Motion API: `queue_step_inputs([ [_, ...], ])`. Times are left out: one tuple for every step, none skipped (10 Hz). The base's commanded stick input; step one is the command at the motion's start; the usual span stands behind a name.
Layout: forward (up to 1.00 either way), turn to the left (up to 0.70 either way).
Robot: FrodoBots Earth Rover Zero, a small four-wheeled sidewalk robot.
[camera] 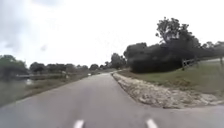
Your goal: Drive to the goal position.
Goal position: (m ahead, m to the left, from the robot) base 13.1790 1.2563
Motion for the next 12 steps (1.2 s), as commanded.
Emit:
queue_step_inputs([
  [0.85,0.0],
  [0.85,0.0],
  [0.85,0.0],
  [0.85,0.0],
  [0.85,0.0],
  [0.85,0.19],
  [0.85,0.27],
  [0.85,0.09],
  [0.85,0.0],
  [0.85,0.0],
  [0.85,0.0],
  [0.85,0.0],
])
